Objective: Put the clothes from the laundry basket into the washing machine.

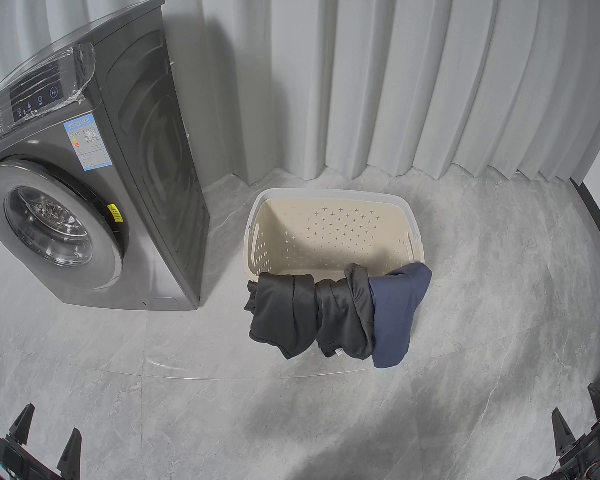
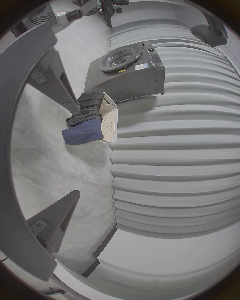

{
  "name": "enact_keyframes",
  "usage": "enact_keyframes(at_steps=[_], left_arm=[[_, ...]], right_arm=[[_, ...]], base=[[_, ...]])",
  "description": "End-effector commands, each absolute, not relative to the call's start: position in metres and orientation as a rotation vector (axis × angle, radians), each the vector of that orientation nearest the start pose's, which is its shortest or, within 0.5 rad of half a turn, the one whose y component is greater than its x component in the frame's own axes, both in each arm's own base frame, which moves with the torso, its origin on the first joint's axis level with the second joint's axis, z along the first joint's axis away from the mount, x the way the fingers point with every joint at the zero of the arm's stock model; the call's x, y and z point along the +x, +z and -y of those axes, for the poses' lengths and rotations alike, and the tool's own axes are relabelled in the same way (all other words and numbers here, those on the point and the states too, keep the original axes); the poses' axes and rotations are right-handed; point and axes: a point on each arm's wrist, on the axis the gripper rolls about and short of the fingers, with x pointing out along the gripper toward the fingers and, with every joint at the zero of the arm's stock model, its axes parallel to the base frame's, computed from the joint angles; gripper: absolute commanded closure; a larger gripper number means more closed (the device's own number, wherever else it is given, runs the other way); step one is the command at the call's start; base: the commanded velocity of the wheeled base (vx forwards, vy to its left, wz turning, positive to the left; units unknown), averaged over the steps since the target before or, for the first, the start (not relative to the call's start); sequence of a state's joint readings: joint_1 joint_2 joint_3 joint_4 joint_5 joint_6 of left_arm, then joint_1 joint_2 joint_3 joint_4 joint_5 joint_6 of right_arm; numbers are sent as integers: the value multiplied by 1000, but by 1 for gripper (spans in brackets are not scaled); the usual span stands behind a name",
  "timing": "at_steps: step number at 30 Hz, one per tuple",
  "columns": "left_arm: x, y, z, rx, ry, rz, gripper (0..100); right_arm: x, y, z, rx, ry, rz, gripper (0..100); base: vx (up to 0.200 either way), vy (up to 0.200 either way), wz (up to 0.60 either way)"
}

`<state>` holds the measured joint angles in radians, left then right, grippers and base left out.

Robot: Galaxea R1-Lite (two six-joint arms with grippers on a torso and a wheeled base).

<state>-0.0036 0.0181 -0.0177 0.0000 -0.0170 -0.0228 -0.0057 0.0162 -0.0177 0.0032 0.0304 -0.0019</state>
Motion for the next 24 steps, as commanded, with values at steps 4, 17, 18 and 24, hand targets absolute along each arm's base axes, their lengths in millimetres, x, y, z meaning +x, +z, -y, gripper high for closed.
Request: enact_keyframes(at_steps=[4, 17, 18, 24], left_arm=[[-23, 76, 0, -25, -20, -2, 0], [-23, 76, 0, -25, -21, -2, 0], [-23, 76, 0, -25, -21, -2, 0], [-23, 76, 0, -25, -21, -2, 0]], right_arm=[[-23, 76, -1, -2, 25, -2, 0], [-23, 76, -1, -3, 25, -1, 0], [-23, 76, -1, -3, 25, -1, 0], [-23, 76, -1, -2, 25, -2, 0]], base=[[200, 0, 0], [123, 0, 0], [0, 0, 0], [0, -100, 0]])
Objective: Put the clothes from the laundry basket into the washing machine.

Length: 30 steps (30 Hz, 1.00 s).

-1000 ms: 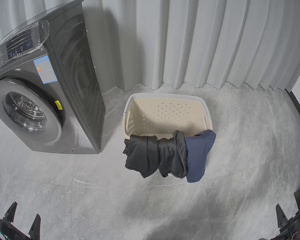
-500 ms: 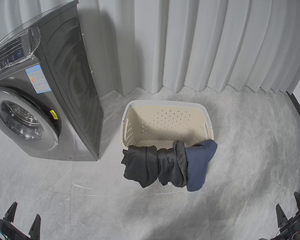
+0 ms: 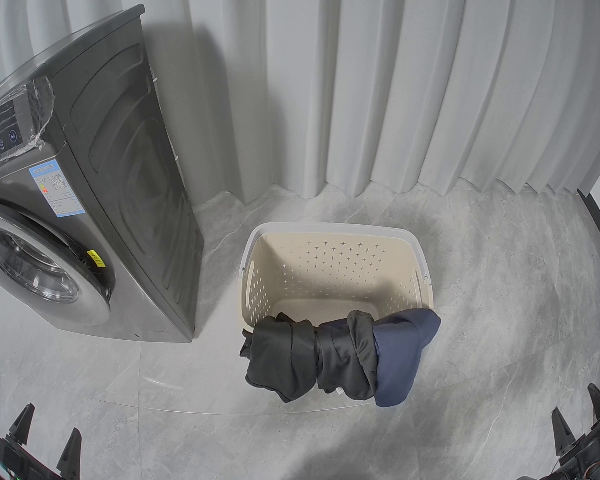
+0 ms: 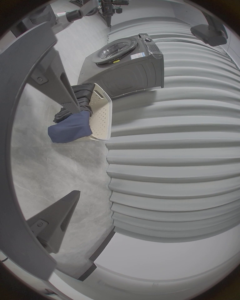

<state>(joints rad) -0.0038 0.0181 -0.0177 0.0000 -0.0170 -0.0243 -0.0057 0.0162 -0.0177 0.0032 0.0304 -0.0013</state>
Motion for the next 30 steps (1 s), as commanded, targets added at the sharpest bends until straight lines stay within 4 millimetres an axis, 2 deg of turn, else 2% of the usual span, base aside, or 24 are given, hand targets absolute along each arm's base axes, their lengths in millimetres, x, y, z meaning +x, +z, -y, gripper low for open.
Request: enact_keyframes(at_steps=[1, 6, 18, 30], left_arm=[[-23, 76, 0, -25, -21, -2, 0], [-23, 76, 0, -26, -20, -2, 0], [-23, 76, 0, -26, -21, -2, 0], [-23, 76, 0, -25, -20, -2, 0]], right_arm=[[-23, 76, -1, -2, 25, -2, 0], [-23, 76, -1, -2, 25, -2, 0], [-23, 76, -1, -2, 25, -2, 0], [-23, 76, -1, -2, 25, -2, 0]], base=[[0, -200, 0], [0, -200, 0], [0, 0, 0], [200, 0, 0]])
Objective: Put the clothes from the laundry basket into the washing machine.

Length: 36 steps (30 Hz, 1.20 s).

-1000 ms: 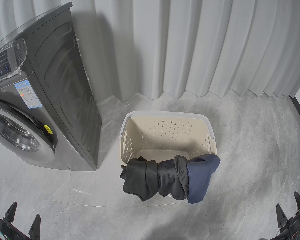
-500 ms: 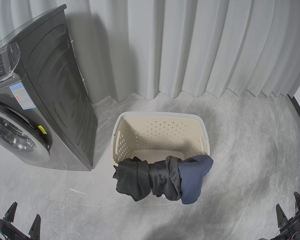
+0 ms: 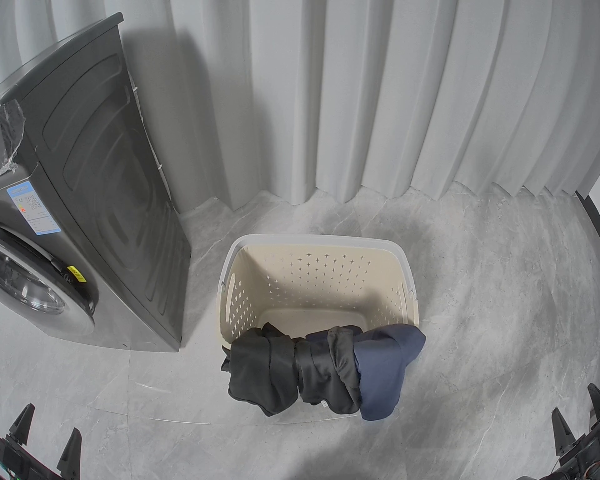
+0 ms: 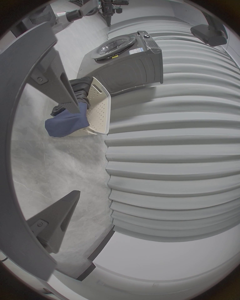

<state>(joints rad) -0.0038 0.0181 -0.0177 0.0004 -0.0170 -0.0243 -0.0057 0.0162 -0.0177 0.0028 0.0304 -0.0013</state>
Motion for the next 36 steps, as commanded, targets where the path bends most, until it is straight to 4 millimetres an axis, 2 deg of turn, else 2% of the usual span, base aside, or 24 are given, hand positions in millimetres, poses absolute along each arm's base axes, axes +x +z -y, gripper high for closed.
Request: enact_keyframes(at_steps=[1, 9, 18, 27, 33, 36], left_arm=[[-23, 76, 0, -25, -21, -2, 0], [-23, 76, 0, -26, -20, -2, 0], [-23, 76, 0, -25, -21, -2, 0], [-23, 76, 0, -26, -20, -2, 0], [-23, 76, 0, -26, -21, -2, 0], [-23, 76, 0, -25, -21, -2, 0]], right_arm=[[-23, 76, -1, -2, 25, -2, 0], [-23, 76, -1, -2, 25, -2, 0], [-23, 76, -1, -2, 25, -2, 0], [-23, 76, -1, -2, 25, -2, 0], [-23, 75, -1, -1, 25, -3, 0], [-23, 76, -1, -2, 25, -2, 0]], base=[[0, 0, 0], [0, 0, 0], [200, 0, 0], [0, 0, 0], [0, -200, 0], [0, 0, 0]])
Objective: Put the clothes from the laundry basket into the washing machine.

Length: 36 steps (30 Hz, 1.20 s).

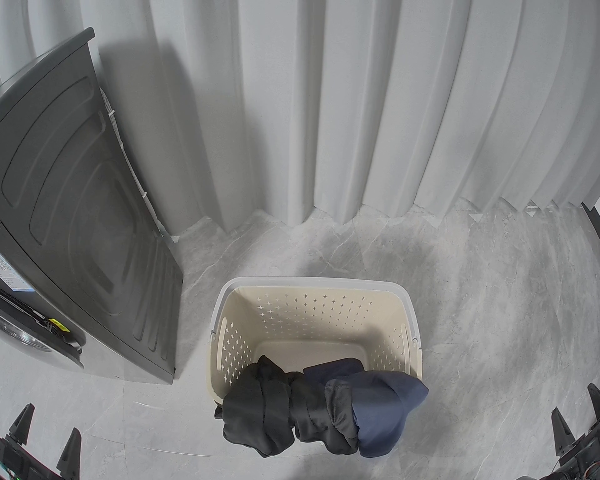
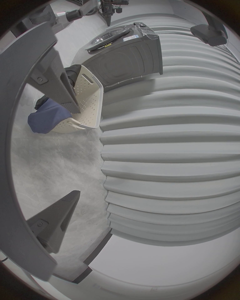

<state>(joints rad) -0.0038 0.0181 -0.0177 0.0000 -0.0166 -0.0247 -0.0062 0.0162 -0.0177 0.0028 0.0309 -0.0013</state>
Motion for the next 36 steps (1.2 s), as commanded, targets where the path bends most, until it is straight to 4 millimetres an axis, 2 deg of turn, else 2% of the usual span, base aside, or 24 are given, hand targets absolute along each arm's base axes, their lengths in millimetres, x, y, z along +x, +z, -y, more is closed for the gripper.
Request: enact_keyframes(at_steps=[1, 9, 18, 24, 33, 36], left_arm=[[-23, 76, 0, -25, -21, -2, 0], [-23, 76, 0, -26, -21, -2, 0], [-23, 76, 0, -25, -21, -2, 0], [-23, 76, 0, -25, -21, -2, 0], [-23, 76, 0, -25, -21, -2, 0], [-23, 76, 0, -25, -21, -2, 0]], right_arm=[[-23, 76, -1, -2, 25, -2, 0], [-23, 76, -1, -2, 25, -2, 0], [-23, 76, -1, -3, 25, -1, 0], [-23, 76, -1, -2, 25, -2, 0], [-23, 76, -1, -2, 25, -2, 0], [-23, 76, -1, -2, 25, -2, 0]], base=[[0, 0, 0], [0, 0, 0], [200, 0, 0], [0, 0, 0], [200, 0, 0], [0, 0, 0]])
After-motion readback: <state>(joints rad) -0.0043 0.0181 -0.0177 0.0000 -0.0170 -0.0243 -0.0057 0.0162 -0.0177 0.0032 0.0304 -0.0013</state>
